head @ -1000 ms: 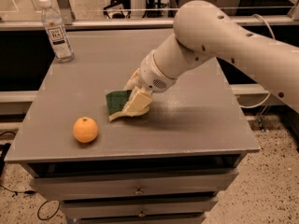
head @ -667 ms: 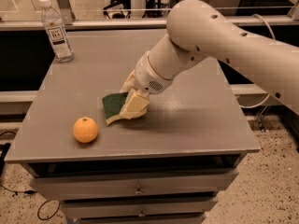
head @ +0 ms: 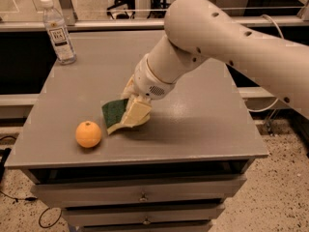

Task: Move sponge near orange

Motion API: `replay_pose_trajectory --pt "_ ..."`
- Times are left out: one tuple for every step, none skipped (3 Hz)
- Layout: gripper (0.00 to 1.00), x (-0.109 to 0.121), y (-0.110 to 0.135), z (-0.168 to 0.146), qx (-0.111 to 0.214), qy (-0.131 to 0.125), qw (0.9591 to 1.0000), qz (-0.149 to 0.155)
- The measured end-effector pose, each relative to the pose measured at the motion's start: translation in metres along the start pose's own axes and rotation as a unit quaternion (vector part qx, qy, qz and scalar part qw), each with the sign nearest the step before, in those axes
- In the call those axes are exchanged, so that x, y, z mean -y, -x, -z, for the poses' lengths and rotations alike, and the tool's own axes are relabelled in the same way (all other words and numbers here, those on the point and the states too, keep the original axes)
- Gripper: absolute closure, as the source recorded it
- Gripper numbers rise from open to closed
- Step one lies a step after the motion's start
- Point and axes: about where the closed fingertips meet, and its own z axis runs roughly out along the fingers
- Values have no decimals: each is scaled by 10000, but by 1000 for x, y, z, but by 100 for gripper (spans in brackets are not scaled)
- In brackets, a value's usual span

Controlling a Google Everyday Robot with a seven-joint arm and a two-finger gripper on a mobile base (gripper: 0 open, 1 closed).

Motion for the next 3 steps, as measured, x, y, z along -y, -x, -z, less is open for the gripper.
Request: replay_pose_trajectory --pt "51 -3 -1 1 -55 1 10000 23" --pt "28 -5 -1 2 -85 13 10000 28" --pt "1 -8 -2 2 -96 55 9999 7"
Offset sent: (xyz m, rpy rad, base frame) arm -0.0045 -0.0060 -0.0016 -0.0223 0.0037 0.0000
